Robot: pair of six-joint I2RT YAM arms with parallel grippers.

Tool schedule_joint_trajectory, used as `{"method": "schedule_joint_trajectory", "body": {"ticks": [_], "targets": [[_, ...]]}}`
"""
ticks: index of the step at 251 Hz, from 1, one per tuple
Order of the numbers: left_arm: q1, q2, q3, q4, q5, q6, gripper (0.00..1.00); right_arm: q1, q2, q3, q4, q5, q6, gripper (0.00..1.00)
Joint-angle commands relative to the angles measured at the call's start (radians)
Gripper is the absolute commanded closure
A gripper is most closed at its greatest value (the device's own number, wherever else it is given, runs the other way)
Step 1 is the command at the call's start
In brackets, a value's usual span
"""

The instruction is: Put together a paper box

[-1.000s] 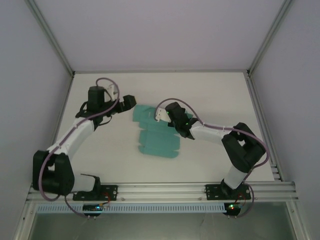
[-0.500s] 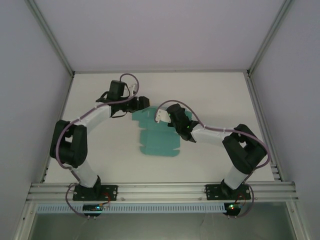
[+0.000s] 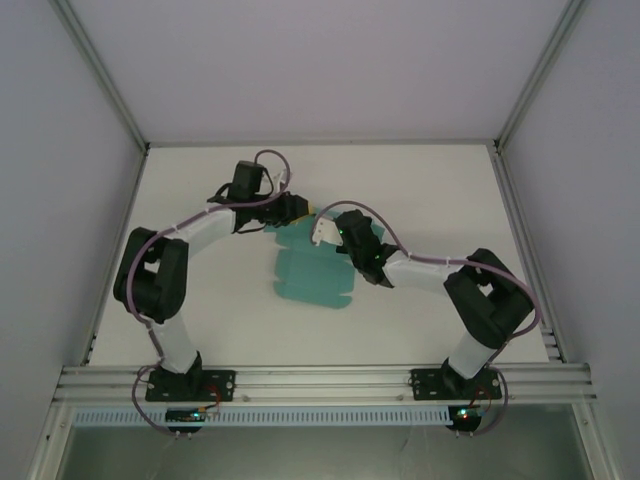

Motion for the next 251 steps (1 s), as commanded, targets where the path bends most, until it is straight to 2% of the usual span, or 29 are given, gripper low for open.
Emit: {"method": "schedule_joint_trajectory", "body": {"ticks": [1, 39, 68, 78, 90, 114, 163, 178, 205, 227, 251], "targets": [[-0.006, -0.001, 0.013, 0.069, -0.005, -0.033, 0.80, 0.018, -0.038, -0.021, 0.034, -0.004, 0.020, 1.00], [-0.006, -0.018, -0.008, 0.076, -0.028, -0.037, 0.92, 0.021, -0.054, -0.040, 0.034, 0.007, 0.021, 1.00], [-0.004, -0.030, -0.016, 0.063, -0.053, -0.020, 0.92, 0.026, -0.071, -0.050, 0.026, 0.014, 0.027, 1.00], [-0.004, -0.036, -0.015, 0.050, -0.062, -0.006, 0.86, 0.026, -0.077, -0.051, 0.018, 0.015, 0.030, 1.00], [-0.003, -0.046, -0.015, 0.032, -0.074, 0.015, 0.69, 0.027, -0.084, -0.051, 0.011, 0.015, 0.034, 1.00], [0.008, -0.088, -0.028, -0.027, -0.135, 0.075, 0.48, 0.026, -0.098, -0.052, -0.012, 0.003, 0.041, 1.00], [0.077, -0.217, -0.164, -0.119, -0.323, 0.175, 0.23, 0.014, -0.119, -0.047, -0.076, 0.004, 0.065, 1.00], [0.111, -0.240, -0.216, -0.126, -0.354, 0.181, 0.18, 0.013, -0.126, -0.048, -0.088, -0.001, 0.074, 1.00], [0.163, -0.247, -0.286, -0.133, -0.386, 0.192, 0.15, 0.010, -0.130, -0.048, -0.110, -0.016, 0.096, 1.00], [0.168, -0.228, -0.307, -0.129, -0.409, 0.221, 0.10, 0.008, -0.130, -0.048, -0.119, -0.027, 0.111, 1.00], [0.168, -0.201, -0.316, -0.095, -0.369, 0.248, 0.07, 0.006, -0.128, -0.043, -0.125, -0.030, 0.129, 1.00]]}}
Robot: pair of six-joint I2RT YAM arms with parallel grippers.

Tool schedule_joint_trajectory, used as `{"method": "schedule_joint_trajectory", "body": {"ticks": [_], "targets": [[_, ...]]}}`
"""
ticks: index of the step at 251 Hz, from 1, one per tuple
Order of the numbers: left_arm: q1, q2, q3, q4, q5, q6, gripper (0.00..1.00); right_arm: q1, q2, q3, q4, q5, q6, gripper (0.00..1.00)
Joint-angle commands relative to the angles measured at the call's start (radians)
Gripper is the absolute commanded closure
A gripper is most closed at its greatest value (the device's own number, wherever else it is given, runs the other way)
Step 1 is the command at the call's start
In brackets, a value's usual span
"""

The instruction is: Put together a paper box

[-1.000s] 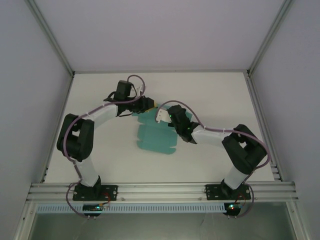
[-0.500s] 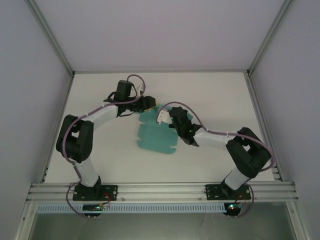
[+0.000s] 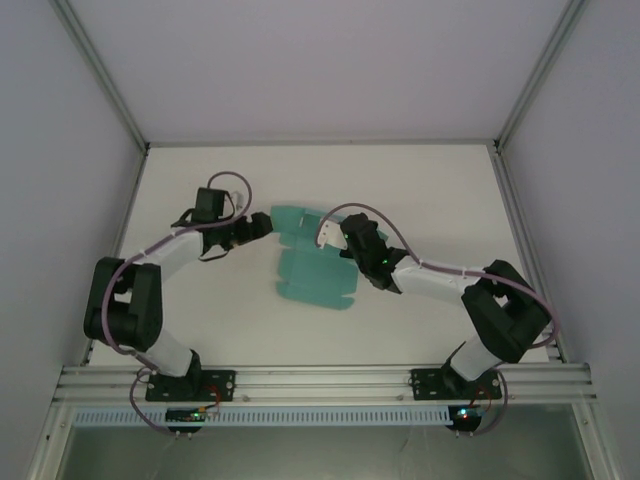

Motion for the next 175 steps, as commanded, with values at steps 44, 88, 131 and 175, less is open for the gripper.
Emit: {"method": "schedule_joint_trajectory", "body": {"ticks": [44, 88, 131, 175], "targets": [[-0.013, 0.064, -0.035, 0.084, 0.016, 0.068, 0.05, -0.013, -0.021, 0.001, -0.041, -0.032, 0.082, 1.00], [-0.060, 0.110, 0.000, 0.038, -0.073, 0.110, 0.06, -0.022, -0.022, 0.003, -0.041, -0.050, 0.097, 1.00], [-0.088, 0.137, 0.011, 0.090, -0.032, 0.097, 0.06, -0.021, -0.021, -0.006, -0.024, -0.069, 0.114, 1.00], [-0.120, 0.142, 0.006, 0.170, 0.097, 0.096, 0.07, -0.021, -0.018, -0.010, -0.010, -0.059, 0.120, 1.00]]}}
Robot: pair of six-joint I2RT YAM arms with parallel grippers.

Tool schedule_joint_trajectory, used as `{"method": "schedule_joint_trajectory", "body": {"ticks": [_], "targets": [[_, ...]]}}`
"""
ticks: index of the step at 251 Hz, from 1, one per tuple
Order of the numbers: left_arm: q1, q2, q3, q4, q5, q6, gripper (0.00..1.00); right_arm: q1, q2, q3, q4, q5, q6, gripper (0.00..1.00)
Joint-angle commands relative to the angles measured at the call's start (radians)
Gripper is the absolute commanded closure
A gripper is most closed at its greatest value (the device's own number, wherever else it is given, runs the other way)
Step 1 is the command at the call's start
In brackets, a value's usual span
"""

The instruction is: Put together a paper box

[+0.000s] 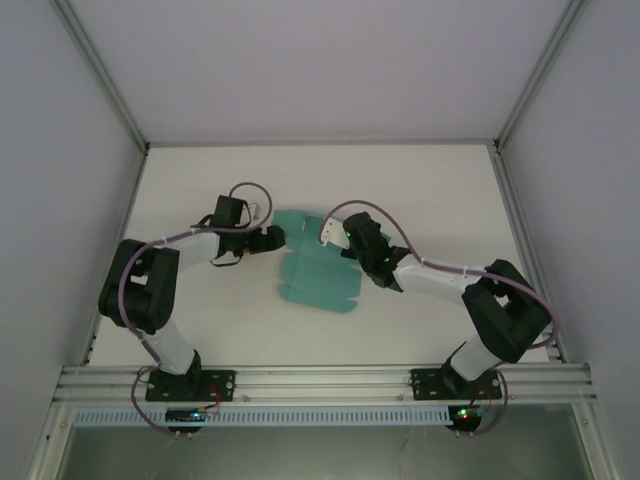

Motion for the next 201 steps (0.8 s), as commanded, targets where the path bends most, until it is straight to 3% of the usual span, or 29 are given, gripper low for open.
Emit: {"method": "schedule_joint_trajectory", "body": {"ticks": [1, 58, 87, 167, 201], "targets": [[-0.035, 0.017, 0.018, 0.074, 0.123, 0.016, 0.06, -0.001, -0.019, -0.011, 0.019, -0.018, 0.039, 1.00], [-0.098, 0.046, 0.050, 0.070, 0.118, 0.053, 0.07, 0.000, -0.029, -0.027, 0.042, -0.029, 0.097, 1.00], [-0.141, 0.065, 0.073, 0.026, -0.015, 0.084, 0.07, 0.000, -0.040, -0.047, 0.080, -0.028, 0.118, 1.00], [-0.252, 0.131, 0.107, -0.040, -0.417, 0.123, 0.26, -0.001, -0.064, -0.084, 0.122, -0.055, 0.150, 1.00], [-0.264, 0.137, 0.105, -0.039, -0.442, 0.117, 0.26, 0.000, -0.069, -0.086, 0.114, -0.051, 0.150, 1.00]]}}
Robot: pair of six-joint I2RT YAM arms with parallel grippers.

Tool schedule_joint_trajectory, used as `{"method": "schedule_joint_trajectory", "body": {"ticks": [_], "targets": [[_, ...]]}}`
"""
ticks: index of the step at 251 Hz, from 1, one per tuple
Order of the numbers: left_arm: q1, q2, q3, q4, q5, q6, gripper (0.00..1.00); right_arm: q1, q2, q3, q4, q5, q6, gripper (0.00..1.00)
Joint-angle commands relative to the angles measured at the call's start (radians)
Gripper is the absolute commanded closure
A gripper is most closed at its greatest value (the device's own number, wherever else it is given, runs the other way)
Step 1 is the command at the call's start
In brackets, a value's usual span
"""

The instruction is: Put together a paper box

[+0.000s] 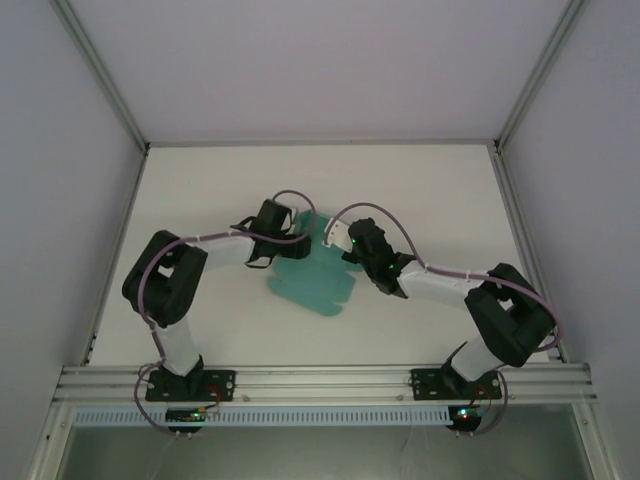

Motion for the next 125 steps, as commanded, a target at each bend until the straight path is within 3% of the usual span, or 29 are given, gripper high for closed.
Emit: {"method": "schedule_joint_trajectory", "body": {"ticks": [1, 42, 74, 125], "targets": [[-0.003, 0.029, 0.006, -0.066, -0.134, 0.031, 0.26, 0.002, -0.038, -0.009, 0.037, -0.022, 0.033, 1.00], [0.001, -0.069, -0.021, -0.045, -0.086, 0.026, 0.22, -0.001, -0.039, 0.003, 0.005, -0.005, 0.005, 1.00], [0.044, -0.207, -0.051, -0.029, 0.024, 0.025, 0.00, -0.010, -0.036, 0.022, 0.003, -0.005, -0.080, 1.00], [0.169, -0.401, -0.091, -0.004, 0.207, 0.000, 0.00, -0.017, 0.004, 0.052, 0.086, -0.015, -0.293, 1.00]]}}
